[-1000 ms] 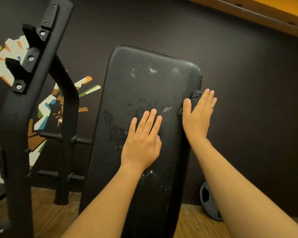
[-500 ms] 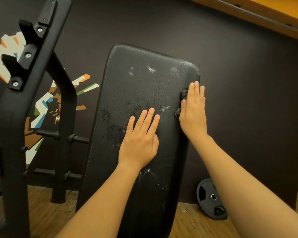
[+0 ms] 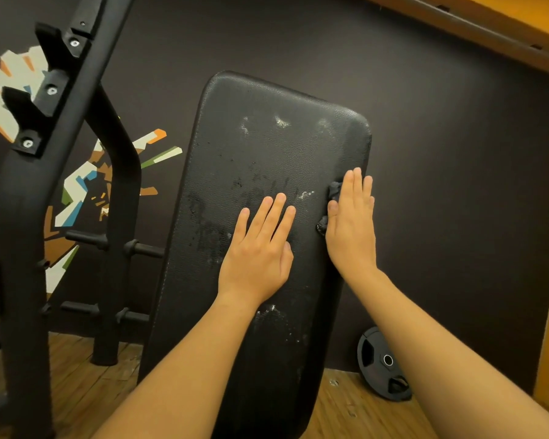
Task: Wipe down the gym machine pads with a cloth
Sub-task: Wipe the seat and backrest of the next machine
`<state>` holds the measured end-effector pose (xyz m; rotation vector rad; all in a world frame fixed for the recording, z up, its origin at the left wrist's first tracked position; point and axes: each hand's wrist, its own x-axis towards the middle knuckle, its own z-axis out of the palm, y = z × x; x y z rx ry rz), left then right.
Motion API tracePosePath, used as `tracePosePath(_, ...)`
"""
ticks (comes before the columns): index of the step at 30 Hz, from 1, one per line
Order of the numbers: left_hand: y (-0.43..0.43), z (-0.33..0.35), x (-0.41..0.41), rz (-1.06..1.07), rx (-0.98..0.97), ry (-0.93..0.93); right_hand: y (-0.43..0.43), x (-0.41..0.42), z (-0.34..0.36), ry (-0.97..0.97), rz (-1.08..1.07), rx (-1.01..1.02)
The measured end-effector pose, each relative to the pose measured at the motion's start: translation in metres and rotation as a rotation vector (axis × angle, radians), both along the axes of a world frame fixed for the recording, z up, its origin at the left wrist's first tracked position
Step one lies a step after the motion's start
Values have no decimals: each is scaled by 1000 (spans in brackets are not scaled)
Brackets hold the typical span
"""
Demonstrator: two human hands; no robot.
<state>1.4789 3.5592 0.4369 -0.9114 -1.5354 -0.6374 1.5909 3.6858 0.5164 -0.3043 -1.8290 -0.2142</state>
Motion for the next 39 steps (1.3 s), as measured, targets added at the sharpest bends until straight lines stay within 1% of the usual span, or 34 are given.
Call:
tracePosePath(3,0,0,1,0,1,-1,1,1,17,-27,7,19)
tracePosePath(6,0,0,1,-4,-12,-8,2,0,35,-11,32,10)
tracePosePath(9,0,1,1,7,-19,-6,0,-1,20,25,45,4)
tracePosePath(12,-1,1,0,12,-16,-5,1,0,7,10,18,15)
tracePosePath(15,-1,0,1,8,-5,2,2,0,19,-11,-58,39)
tracePosePath(18,0,1,2,10,-4,6,0,-4,29,32,-131,30)
tracePosePath(21,0,1,1,13,3,10,-2,-6,14,74,-117,-10)
tracePosePath(24,0,1,1,9,9,14,-3,-4,-10,55,-110,-13)
tracePosePath(28,-1,0,2,7,1,8,2,-2,8,14,-167,42)
tracePosePath(31,0,1,2,4,-2,5,-1,-5,23,44,-128,-7)
tracePosePath(33,0,1,1,3,-2,2,-5,-8,11,80,-96,-30)
tracePosePath(36,0,1,1,8,-5,0,-7,-4,-13,50,-82,-7)
tracePosePath(39,0,0,1,11,3,7,-2,-2,-4,9,-113,46)
